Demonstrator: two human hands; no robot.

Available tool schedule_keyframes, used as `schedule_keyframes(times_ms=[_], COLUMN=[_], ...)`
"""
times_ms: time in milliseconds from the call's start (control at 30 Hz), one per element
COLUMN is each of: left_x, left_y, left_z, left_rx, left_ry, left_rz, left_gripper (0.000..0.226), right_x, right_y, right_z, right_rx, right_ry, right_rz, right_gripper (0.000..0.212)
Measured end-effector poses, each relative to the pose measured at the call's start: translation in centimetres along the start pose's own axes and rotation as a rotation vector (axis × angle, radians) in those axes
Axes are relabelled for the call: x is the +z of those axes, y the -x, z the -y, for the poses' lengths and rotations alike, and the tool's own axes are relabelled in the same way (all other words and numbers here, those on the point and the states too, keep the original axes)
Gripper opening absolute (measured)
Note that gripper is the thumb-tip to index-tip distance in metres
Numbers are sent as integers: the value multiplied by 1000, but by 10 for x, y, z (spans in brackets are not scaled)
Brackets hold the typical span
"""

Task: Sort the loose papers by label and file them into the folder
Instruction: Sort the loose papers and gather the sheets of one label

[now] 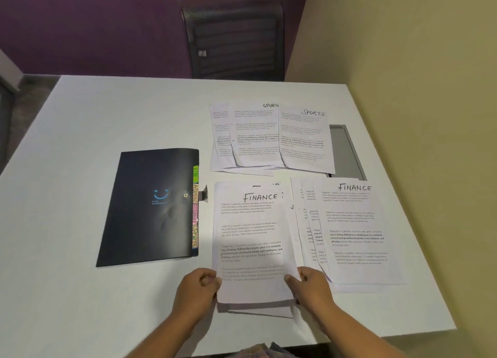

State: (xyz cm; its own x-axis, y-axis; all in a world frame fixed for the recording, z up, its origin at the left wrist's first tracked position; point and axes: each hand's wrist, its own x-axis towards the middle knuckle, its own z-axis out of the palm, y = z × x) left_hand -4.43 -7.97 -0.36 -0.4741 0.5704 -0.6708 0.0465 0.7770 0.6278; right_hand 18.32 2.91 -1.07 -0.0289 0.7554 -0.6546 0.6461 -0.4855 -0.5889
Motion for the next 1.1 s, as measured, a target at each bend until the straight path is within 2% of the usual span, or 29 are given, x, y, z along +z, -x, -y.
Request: schedule_keyframes(times_ms=[167,233,367,500,600,700,767,833,900,1000,1100], left_x=[18,22,39,57,71,84,90,98,107,120,124], left_y=[9,11,18,23,24,23,23,24,28,33,38], left_z=[-18,-25,-44,-64,-77,-89,-96,-102,-112,-128,-139], left_rx=[-24,-13,10,25,-6,-68,-81,-80,-21,46,64], left_ry=[-6,-12,53,105,88,166,260,316,352,391,406], left_rz=[-130,-165,-216,-254,-234,-122,15,84,50,-29,-37], left_gripper=[15,15,16,21,35,43,42,36,20,17,15], right_x=[-19,-27,-53,-79,-97,-116,-128,-138,-147,-163,-183], right_y=[-7,-7,-11,-22,-28,-29,-29,-33,-39,-48,-65], right_z=[-3,-6,-9,-13,-17,-18,-18,-21,-24,-28,-35], right_rx=[-3,-41,-123,-107,-46,-4,13,11,20,30,9], right_ry=[55,128,147,36,-94,-221,-289,-308,-307,-279,-266], right_rz=[113,112,58,73,105,155,177,199,222,206,92], right_gripper=[33,32,16,17,17,15,14,13,14,15,13])
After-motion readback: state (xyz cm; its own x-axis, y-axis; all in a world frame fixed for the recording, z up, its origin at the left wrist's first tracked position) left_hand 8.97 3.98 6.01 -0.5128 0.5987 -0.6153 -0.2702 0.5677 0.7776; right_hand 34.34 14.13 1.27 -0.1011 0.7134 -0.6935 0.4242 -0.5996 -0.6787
